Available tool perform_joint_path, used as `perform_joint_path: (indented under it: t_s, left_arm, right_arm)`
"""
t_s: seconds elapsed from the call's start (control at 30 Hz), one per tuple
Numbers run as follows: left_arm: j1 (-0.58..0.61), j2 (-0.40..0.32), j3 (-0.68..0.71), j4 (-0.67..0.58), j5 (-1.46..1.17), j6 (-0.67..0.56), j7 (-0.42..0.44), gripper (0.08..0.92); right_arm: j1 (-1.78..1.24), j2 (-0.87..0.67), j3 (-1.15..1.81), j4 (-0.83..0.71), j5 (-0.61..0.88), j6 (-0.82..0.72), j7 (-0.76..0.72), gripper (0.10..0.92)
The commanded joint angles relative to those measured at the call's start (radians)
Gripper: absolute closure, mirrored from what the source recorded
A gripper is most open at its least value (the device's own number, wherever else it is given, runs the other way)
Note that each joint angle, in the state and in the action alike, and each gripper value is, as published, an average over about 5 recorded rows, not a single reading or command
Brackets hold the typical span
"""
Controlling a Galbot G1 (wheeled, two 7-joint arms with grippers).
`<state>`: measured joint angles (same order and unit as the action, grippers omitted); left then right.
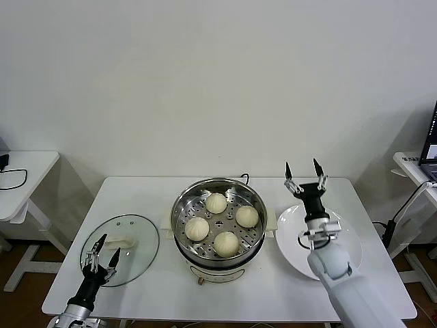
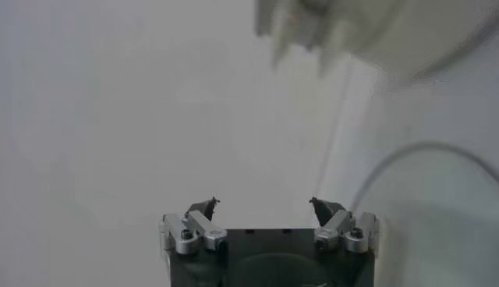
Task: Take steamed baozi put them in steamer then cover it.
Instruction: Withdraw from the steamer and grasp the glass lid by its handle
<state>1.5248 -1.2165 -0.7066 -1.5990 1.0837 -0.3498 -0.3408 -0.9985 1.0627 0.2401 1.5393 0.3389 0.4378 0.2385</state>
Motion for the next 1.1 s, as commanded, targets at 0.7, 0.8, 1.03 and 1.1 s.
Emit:
perform_joint_path:
  t_s: [0.7, 0.8, 1.03, 1.1]
  left_arm:
    - [-0.16, 0.005, 0.048, 0.177, 0.207, 0.088, -0.075, 0.177]
    - [-0.17, 0.006, 0.06, 0.184, 0.207, 0.1, -0.068, 0.177]
    - [-0.202, 0.006, 0.076, 0.199, 0.203, 0.128, -0.052, 0.177]
    - [-0.209, 0.007, 0.079, 0.199, 0.2, 0.136, -0.05, 0.177]
  right_arm:
    - [-0.217, 0.095, 0.162, -0.017, -0.069, 0.04, -0.036, 0.203]
    - [-0.22, 0.097, 0.167, -0.02, -0.071, 0.042, -0.036, 0.203]
    - [-0.229, 0.099, 0.175, -0.015, -0.077, 0.044, -0.038, 0.203]
    - [-0.232, 0.099, 0.176, -0.015, -0.08, 0.044, -0.039, 0.203]
